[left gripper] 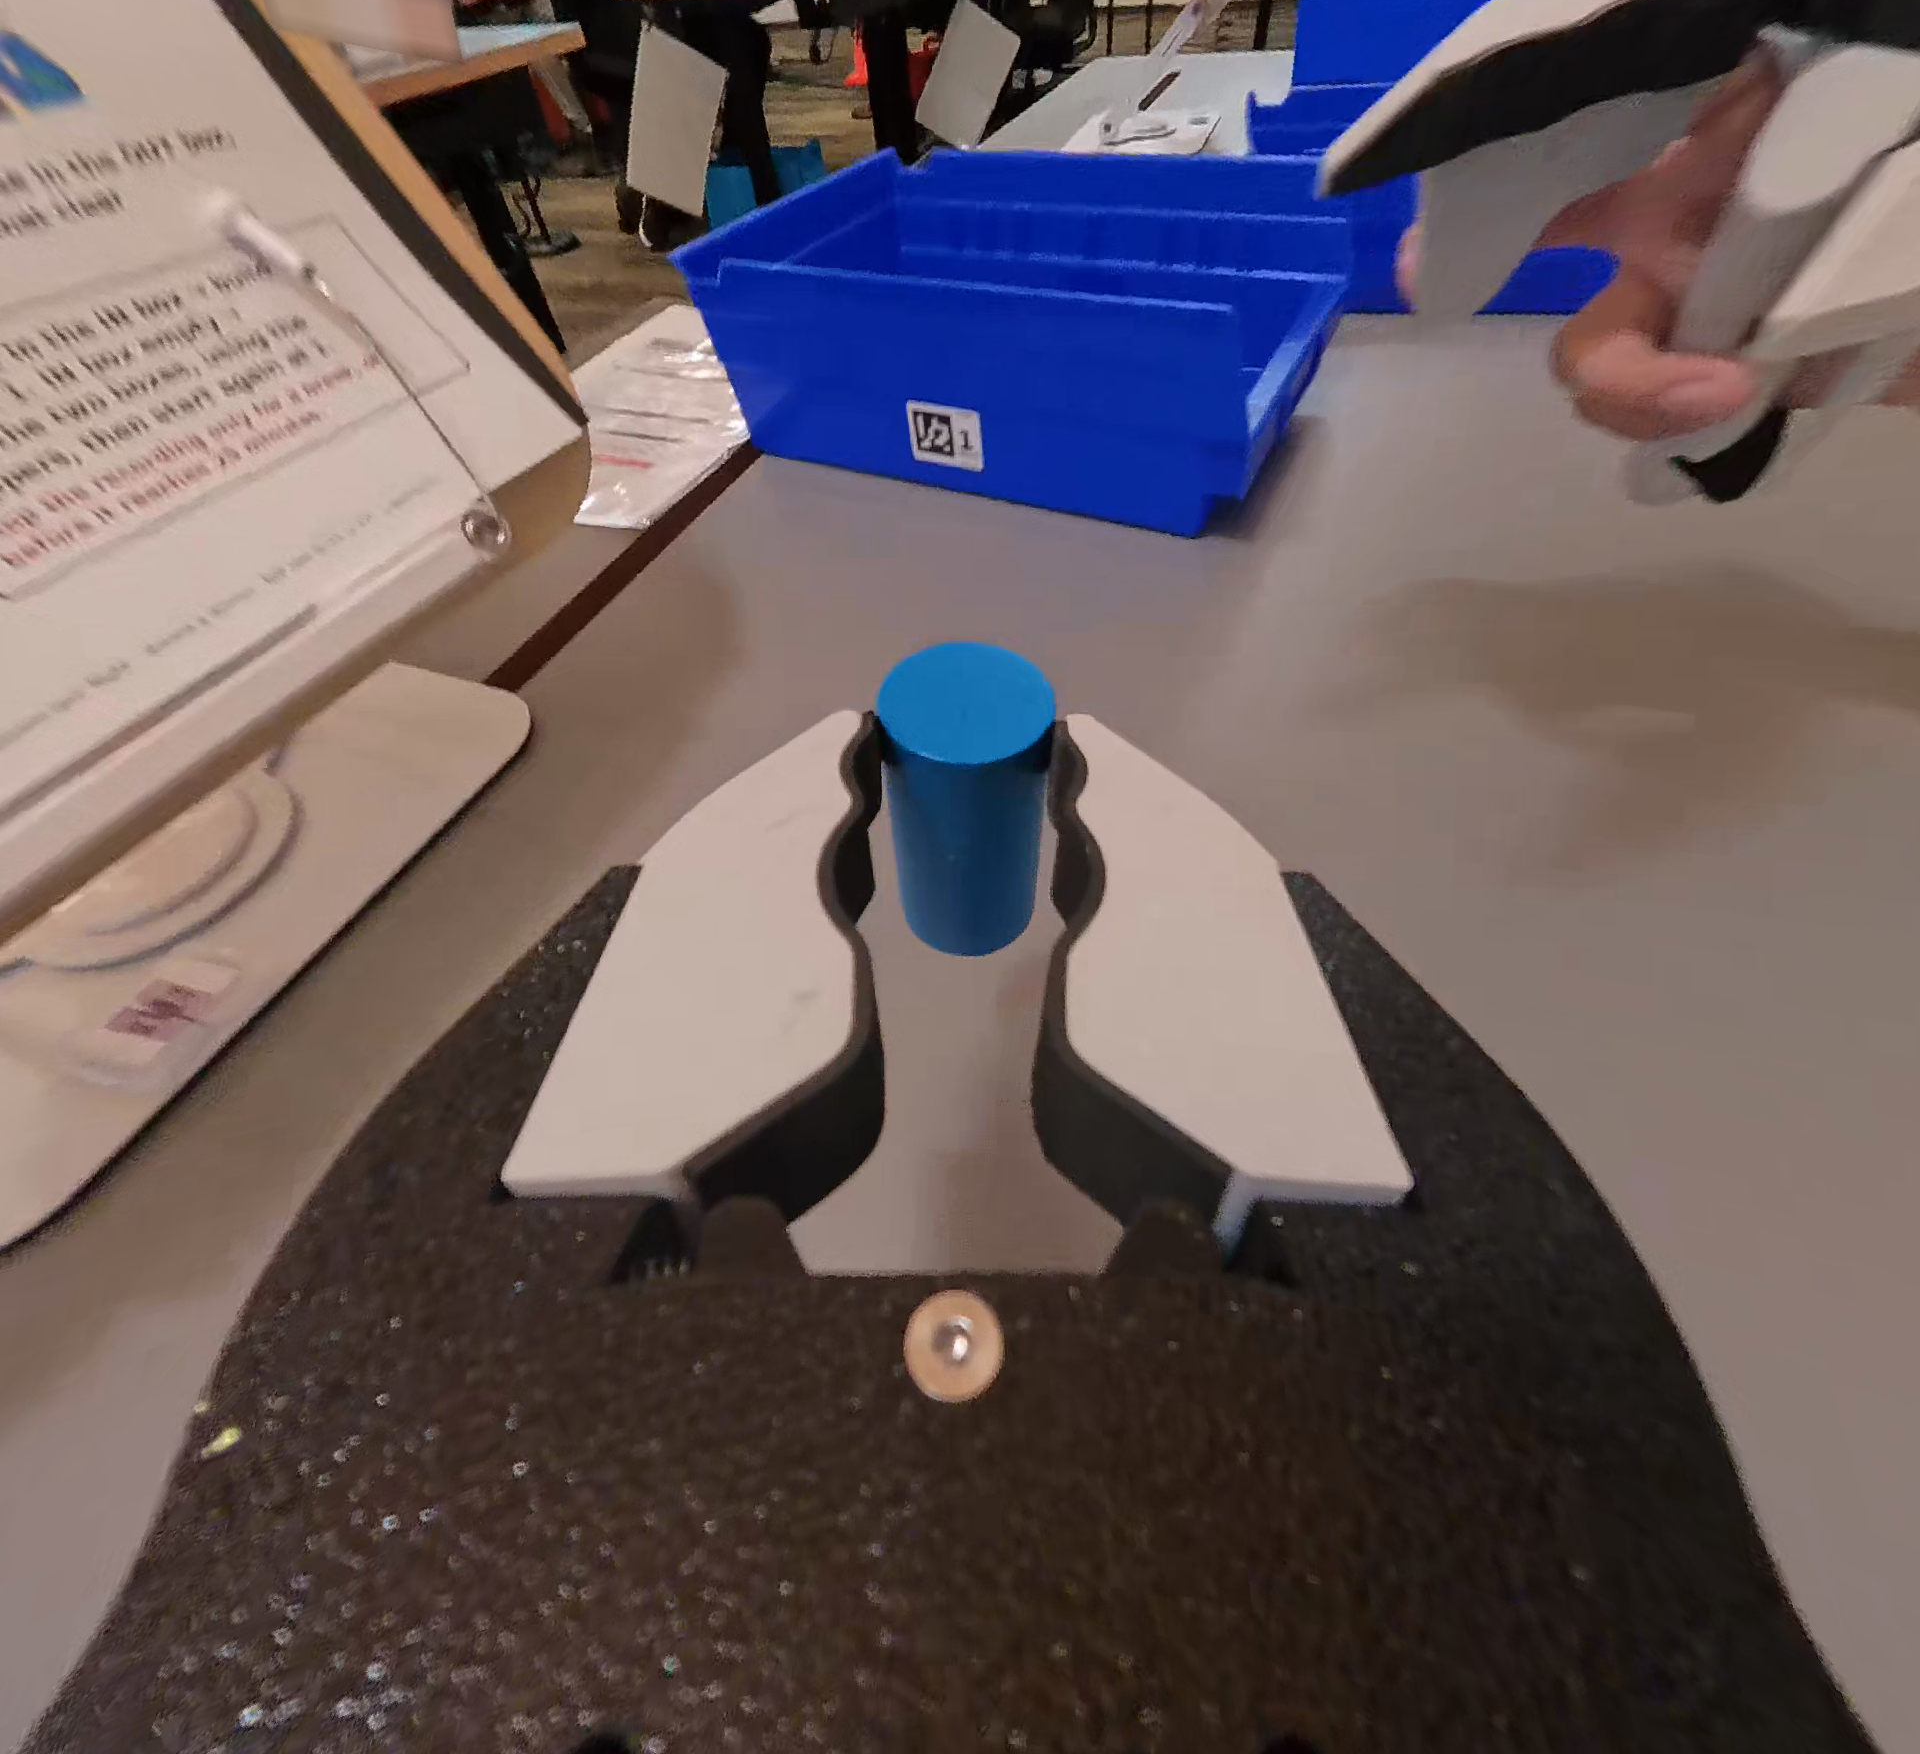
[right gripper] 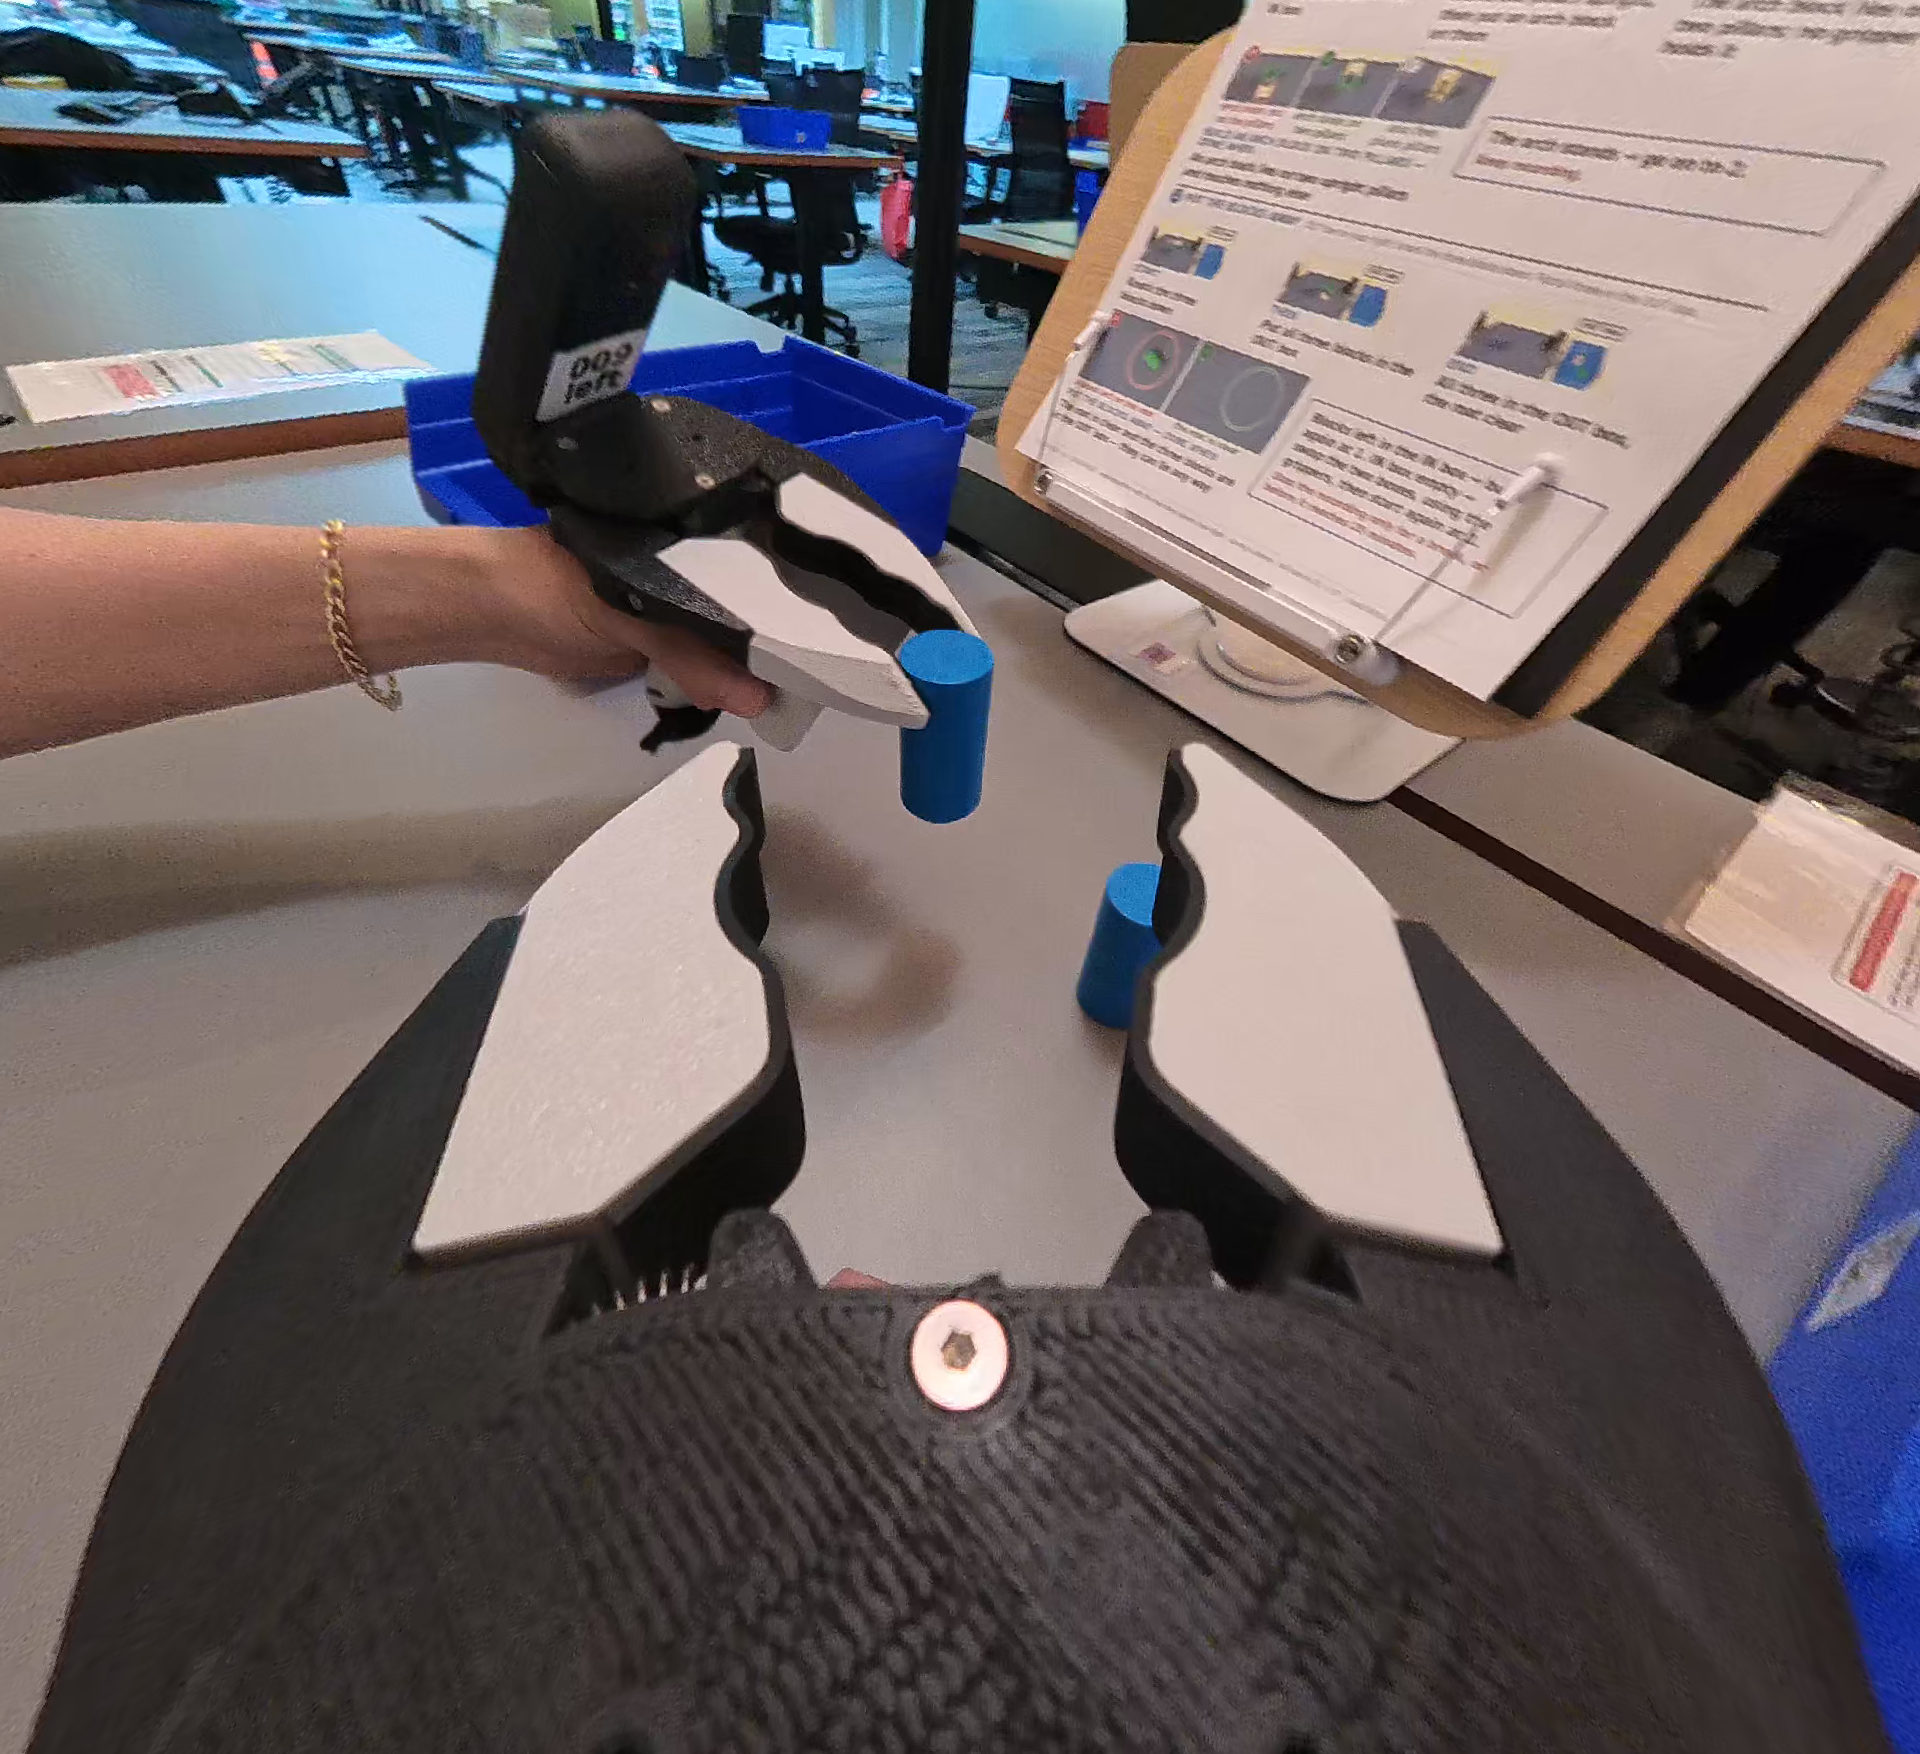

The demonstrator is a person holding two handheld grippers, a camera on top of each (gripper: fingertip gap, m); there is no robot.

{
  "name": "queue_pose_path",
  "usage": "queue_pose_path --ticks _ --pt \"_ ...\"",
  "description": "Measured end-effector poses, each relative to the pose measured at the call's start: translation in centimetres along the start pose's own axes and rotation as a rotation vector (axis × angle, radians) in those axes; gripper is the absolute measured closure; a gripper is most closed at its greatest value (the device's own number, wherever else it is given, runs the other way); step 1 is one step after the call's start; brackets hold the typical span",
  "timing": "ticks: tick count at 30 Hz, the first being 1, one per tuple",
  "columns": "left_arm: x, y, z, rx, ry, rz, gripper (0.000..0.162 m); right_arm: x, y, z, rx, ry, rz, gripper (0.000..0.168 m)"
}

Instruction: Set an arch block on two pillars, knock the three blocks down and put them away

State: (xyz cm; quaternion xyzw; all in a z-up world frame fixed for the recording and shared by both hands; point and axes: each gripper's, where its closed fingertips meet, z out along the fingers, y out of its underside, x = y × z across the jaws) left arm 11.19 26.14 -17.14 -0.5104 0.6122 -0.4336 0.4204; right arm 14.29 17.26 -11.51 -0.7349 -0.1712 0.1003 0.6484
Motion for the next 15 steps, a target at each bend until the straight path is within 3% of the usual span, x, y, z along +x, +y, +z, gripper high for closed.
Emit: queue_pose_path --ticks 9,15 --pt "-2.7 4.3 4.0 -0.137 -0.023 -0.085 0.131 0.9 1.8 -1.6 -0.025 0.036 0.015 0.095" --pt "-3.2 5.2 5.2 -0.173 -0.015 -0.106 0.131 1.3 2.1 -1.8 -0.022 0.039 0.028 0.095"
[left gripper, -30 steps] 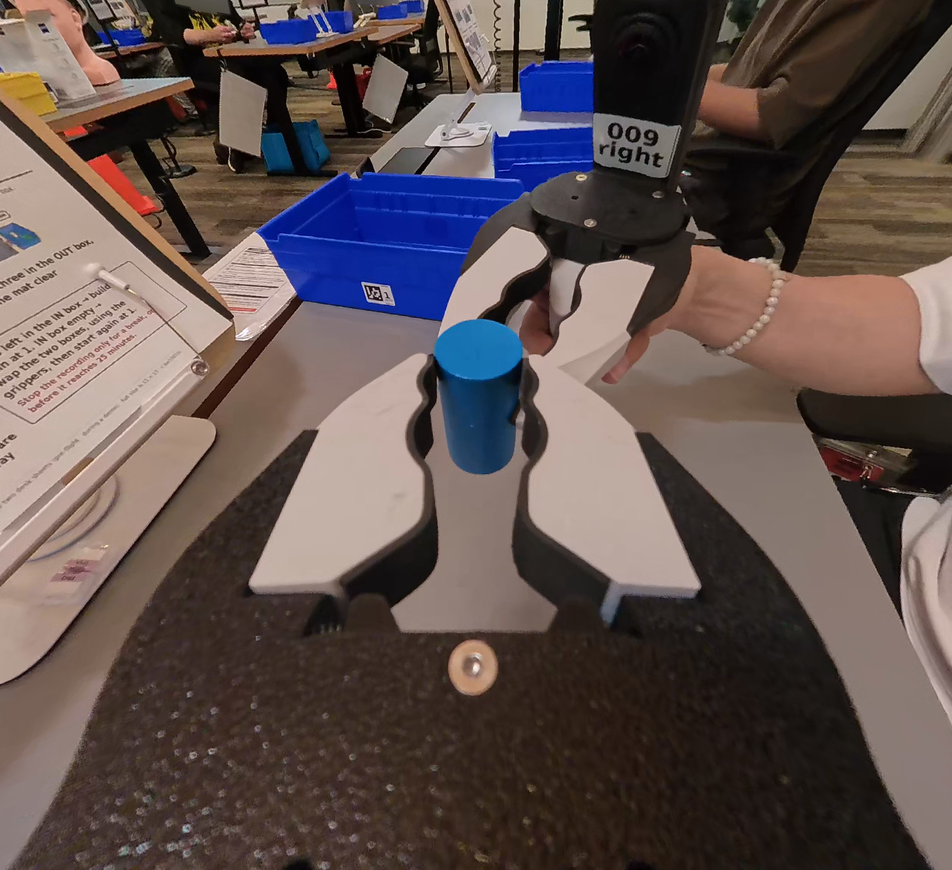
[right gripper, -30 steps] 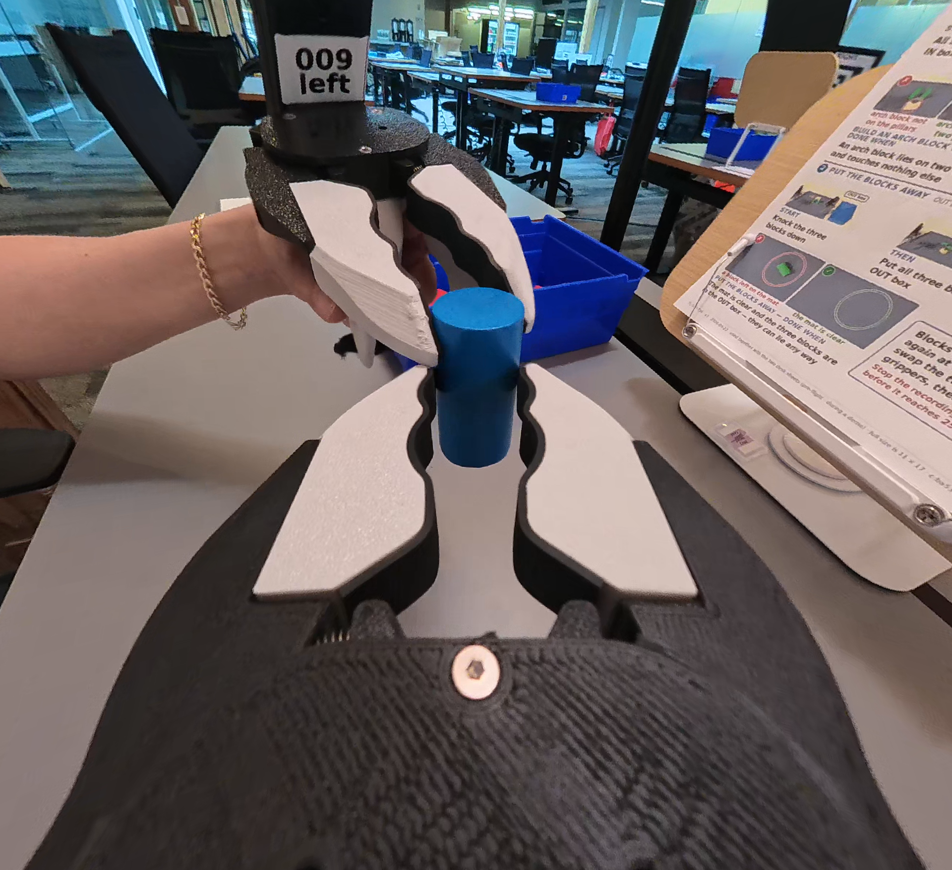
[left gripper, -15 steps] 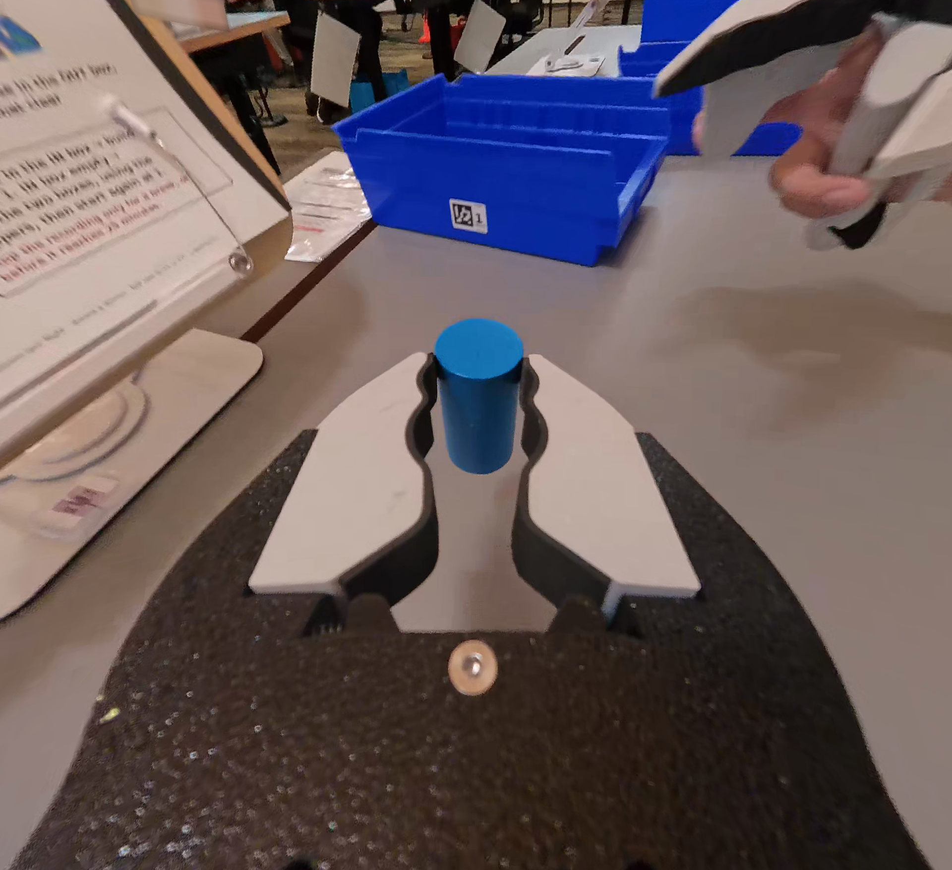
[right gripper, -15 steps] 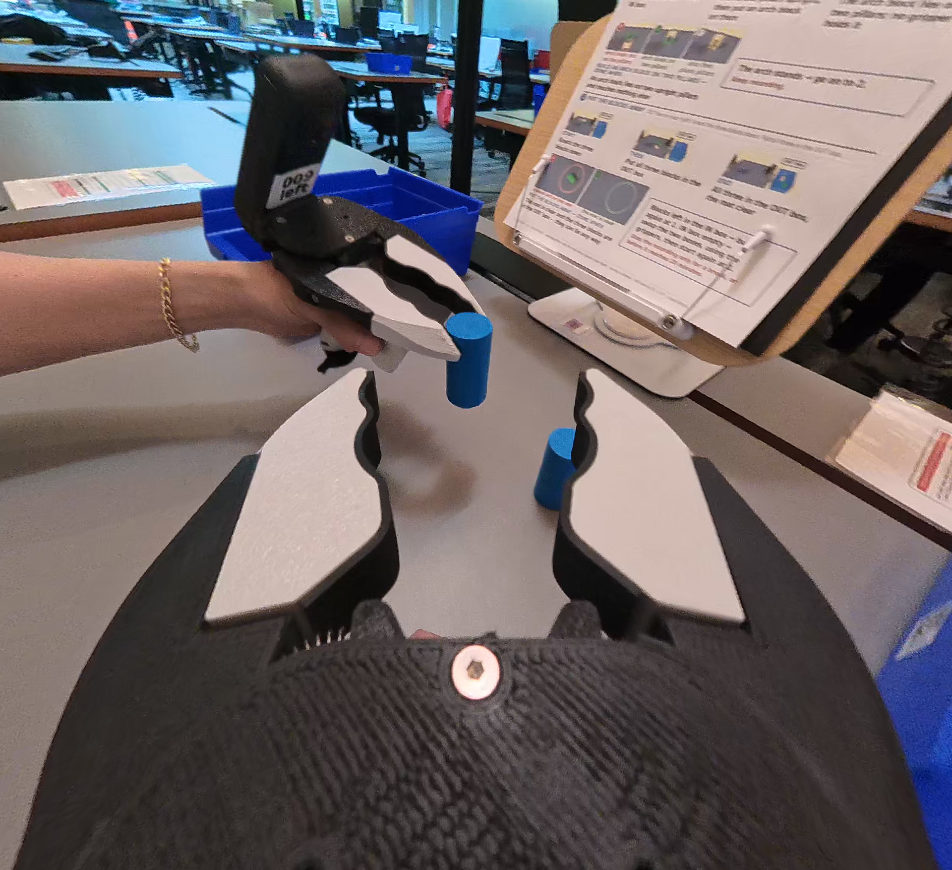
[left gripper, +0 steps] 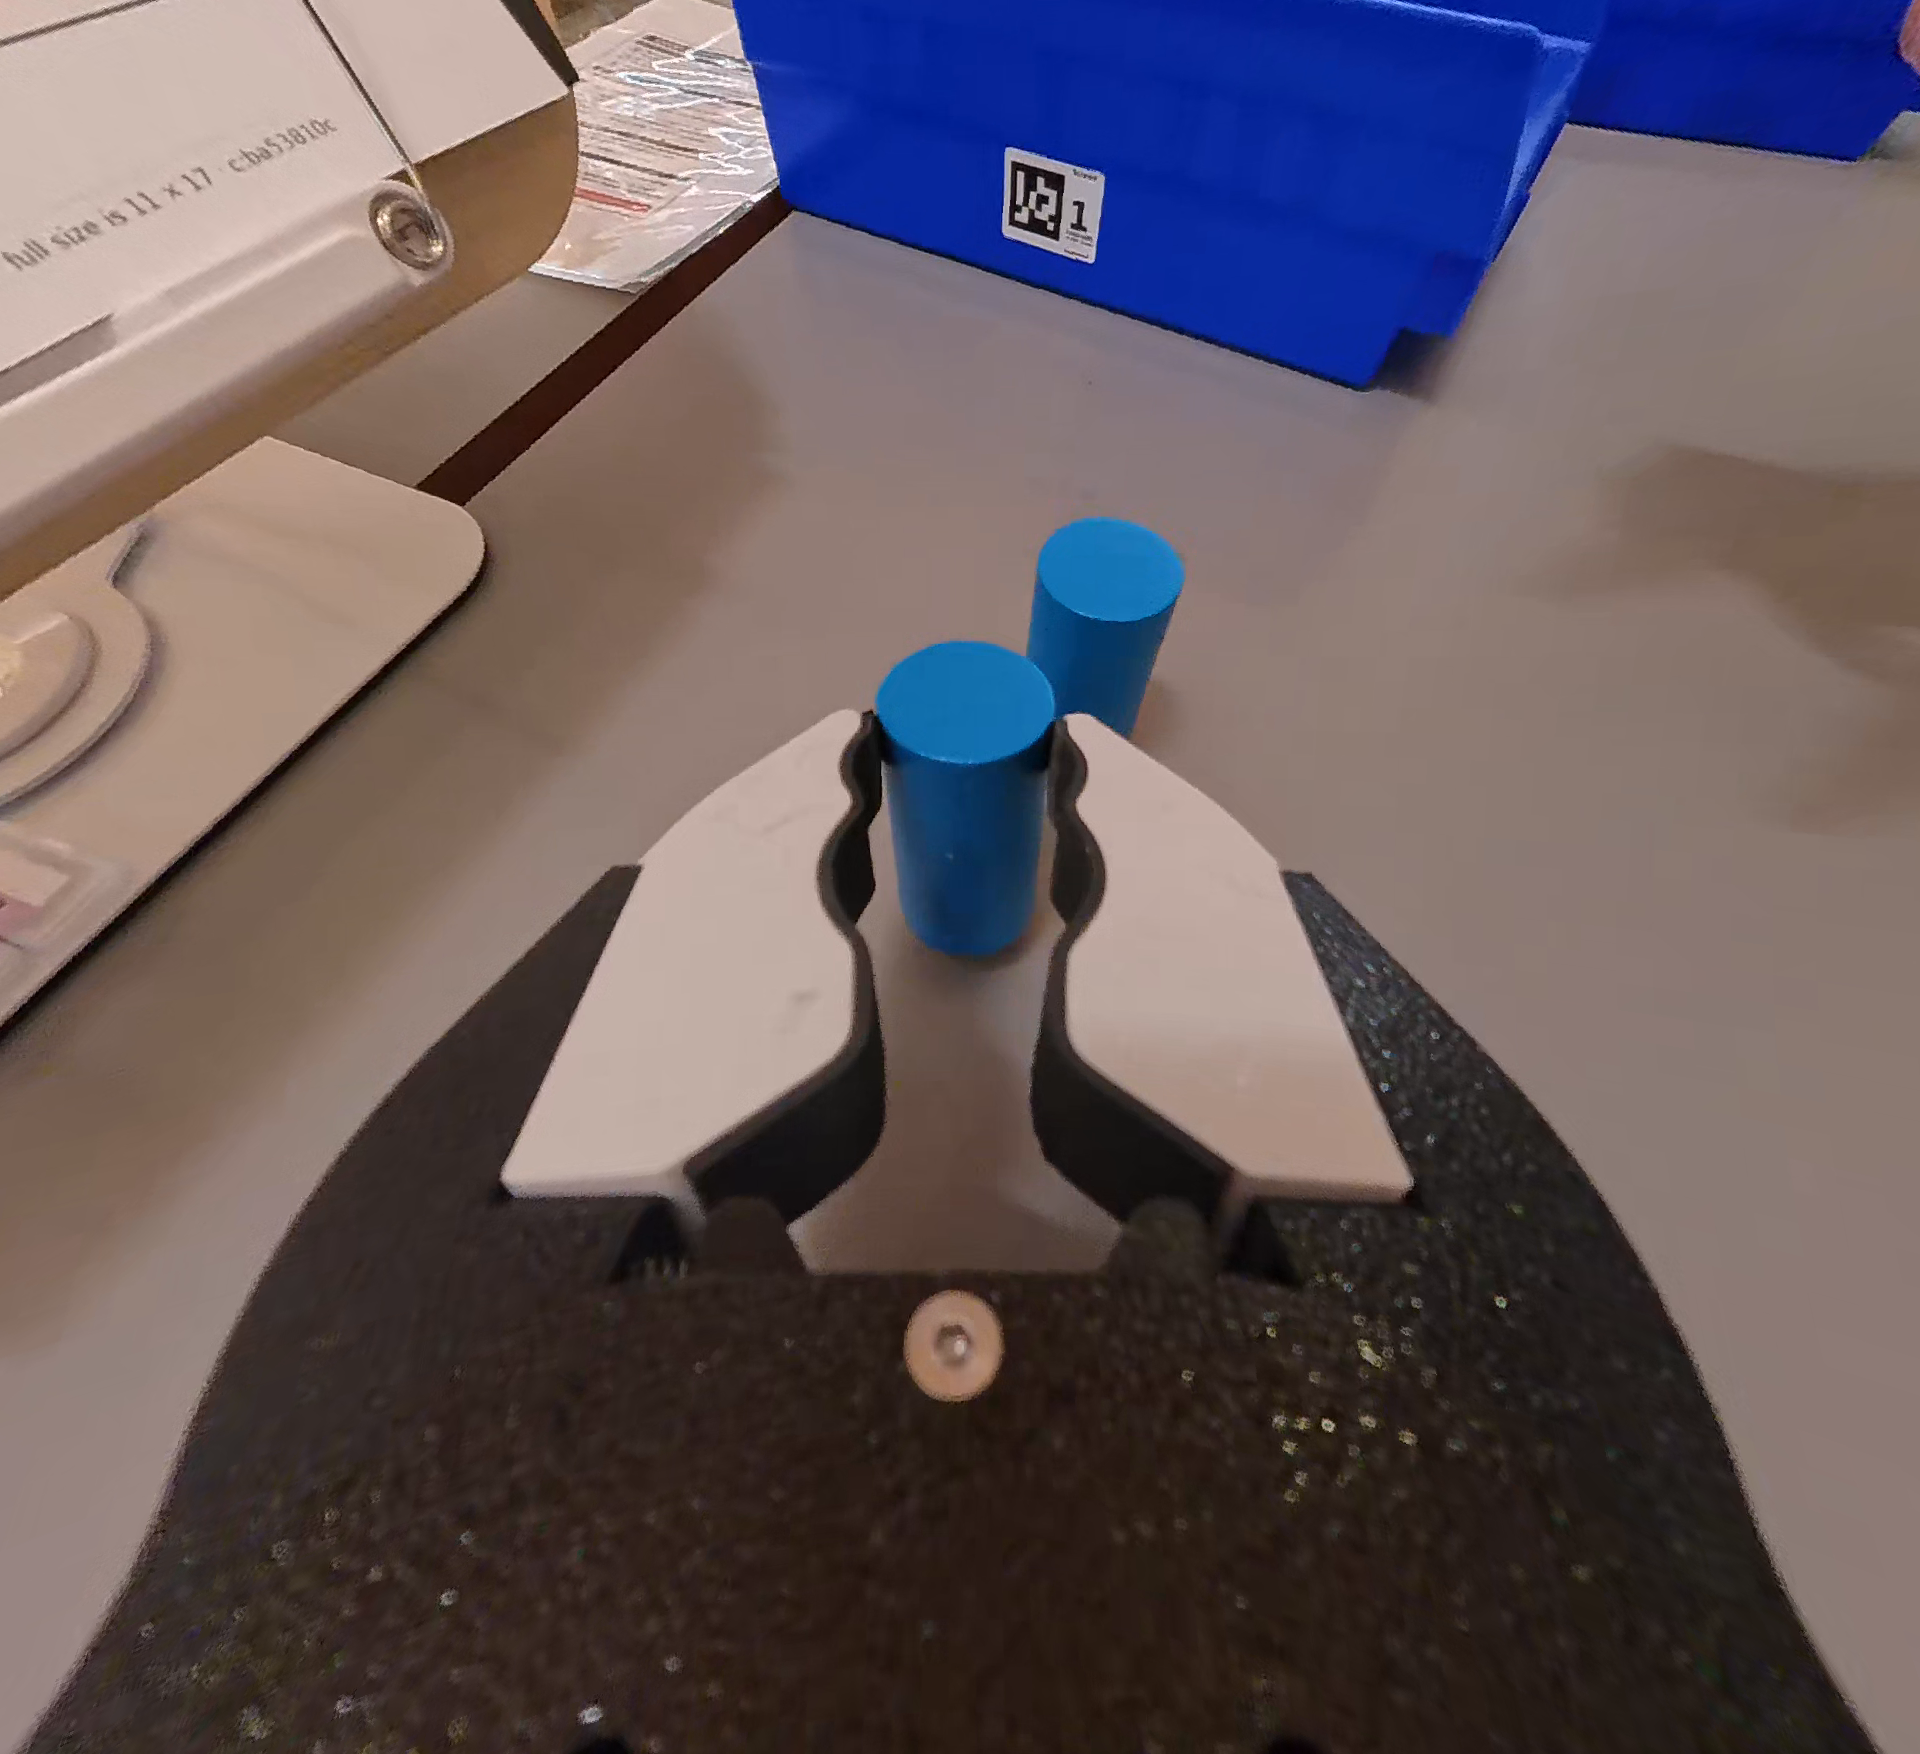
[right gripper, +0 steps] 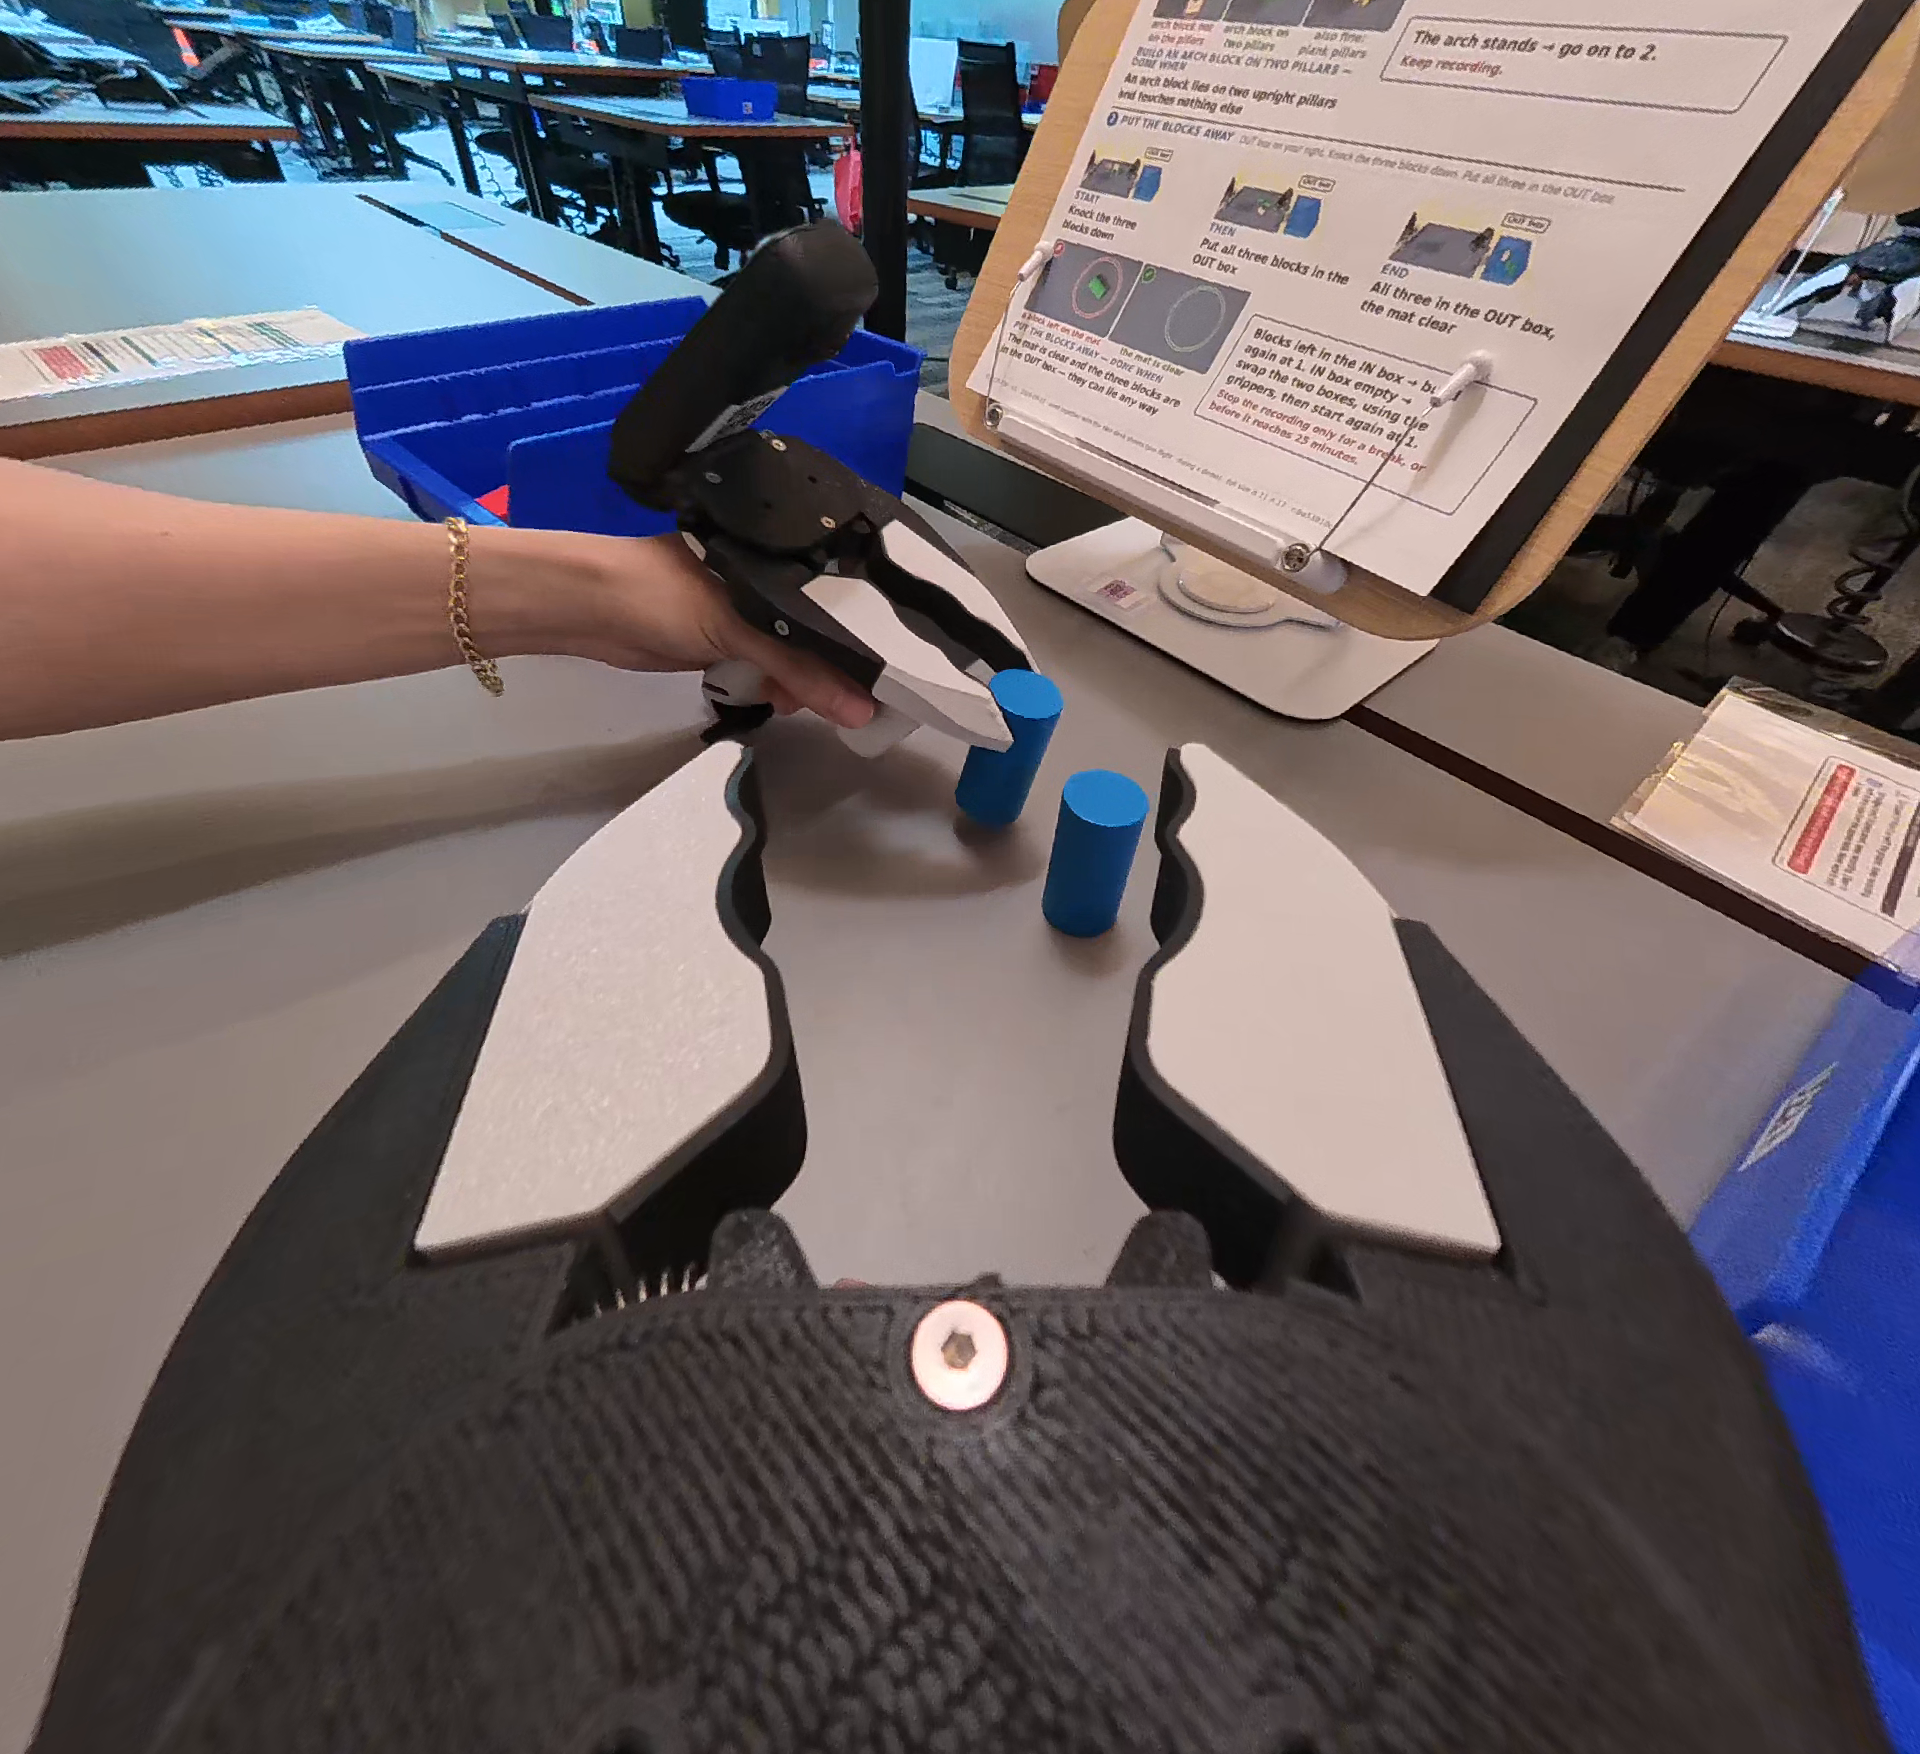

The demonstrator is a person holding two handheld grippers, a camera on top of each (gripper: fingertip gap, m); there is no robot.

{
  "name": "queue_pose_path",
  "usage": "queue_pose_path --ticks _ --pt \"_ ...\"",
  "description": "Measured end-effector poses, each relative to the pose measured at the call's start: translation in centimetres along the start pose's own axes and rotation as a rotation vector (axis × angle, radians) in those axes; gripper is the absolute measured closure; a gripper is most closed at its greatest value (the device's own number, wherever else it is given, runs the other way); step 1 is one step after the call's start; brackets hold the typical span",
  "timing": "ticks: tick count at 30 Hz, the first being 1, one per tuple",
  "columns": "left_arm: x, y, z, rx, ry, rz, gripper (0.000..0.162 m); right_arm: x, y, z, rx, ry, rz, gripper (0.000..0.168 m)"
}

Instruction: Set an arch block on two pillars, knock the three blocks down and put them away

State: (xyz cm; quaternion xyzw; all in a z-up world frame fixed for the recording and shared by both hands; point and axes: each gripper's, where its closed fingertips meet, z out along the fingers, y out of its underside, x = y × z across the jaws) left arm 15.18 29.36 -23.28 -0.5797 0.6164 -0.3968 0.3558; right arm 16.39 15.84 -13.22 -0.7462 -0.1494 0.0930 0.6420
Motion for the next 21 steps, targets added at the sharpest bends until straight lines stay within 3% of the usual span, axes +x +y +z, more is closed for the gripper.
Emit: queue_pose_path --ticks 21 --pt "-0.2 1.1 0.3 -0.028 0.016 0.015 0.131 0.0 0.7 0.6 -0.025 -0.008 0.001 0.097"
